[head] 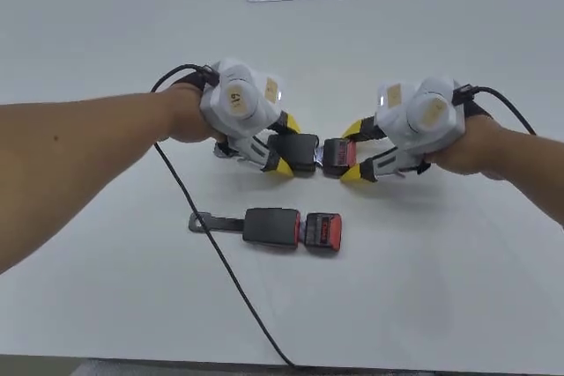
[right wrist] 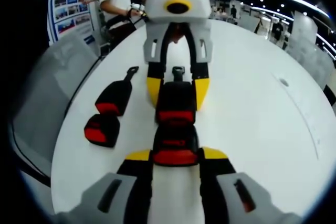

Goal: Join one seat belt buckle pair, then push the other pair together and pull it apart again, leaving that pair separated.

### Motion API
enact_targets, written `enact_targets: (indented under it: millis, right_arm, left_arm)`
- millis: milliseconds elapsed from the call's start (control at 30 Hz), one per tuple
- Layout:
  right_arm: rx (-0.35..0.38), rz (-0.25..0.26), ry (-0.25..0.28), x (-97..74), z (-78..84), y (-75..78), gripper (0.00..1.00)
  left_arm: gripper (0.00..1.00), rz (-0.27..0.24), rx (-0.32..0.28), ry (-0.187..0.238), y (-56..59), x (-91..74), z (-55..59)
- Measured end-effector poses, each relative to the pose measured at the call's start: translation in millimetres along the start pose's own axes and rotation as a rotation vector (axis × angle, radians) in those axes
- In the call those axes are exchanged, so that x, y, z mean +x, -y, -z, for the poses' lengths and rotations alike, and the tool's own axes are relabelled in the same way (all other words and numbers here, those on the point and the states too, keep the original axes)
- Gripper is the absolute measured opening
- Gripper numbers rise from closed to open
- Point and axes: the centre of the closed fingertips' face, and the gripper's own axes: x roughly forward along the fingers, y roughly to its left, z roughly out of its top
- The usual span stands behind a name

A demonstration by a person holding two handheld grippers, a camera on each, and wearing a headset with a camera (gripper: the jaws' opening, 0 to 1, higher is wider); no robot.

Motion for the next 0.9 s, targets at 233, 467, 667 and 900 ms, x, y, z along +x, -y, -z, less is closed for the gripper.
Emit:
enact_targets:
  millis: [233, 467, 667, 900]
  right_arm:
    - [-0.006, 0.006, -0.006, -1.2, 1.4, -0.8, 0.34]
    - [-0.010, 0.008, -0.012, -12.1, 12.2, -0.8, 0.34]
    - [0.001, 0.015, 0.007, -13.3, 13.0, -0.7, 0.34]
    - [0.000, 0.023, -0.005, -26.9, 27.1, -1.8, 0.34]
  left_arm:
    - [0.35, 0.002, 0.000, 0.009, -0.6, -0.2, 0.9]
    - [0.35, 0.002, -0.002, 0.011, -0.1, -0.6, 0.9]
    - [0.36, -0.009, -0.011, 0.018, 0.0, -0.9, 0.0]
    - [0.36, -0.010, -0.014, 0.015, -0.4, -1.3, 0.3]
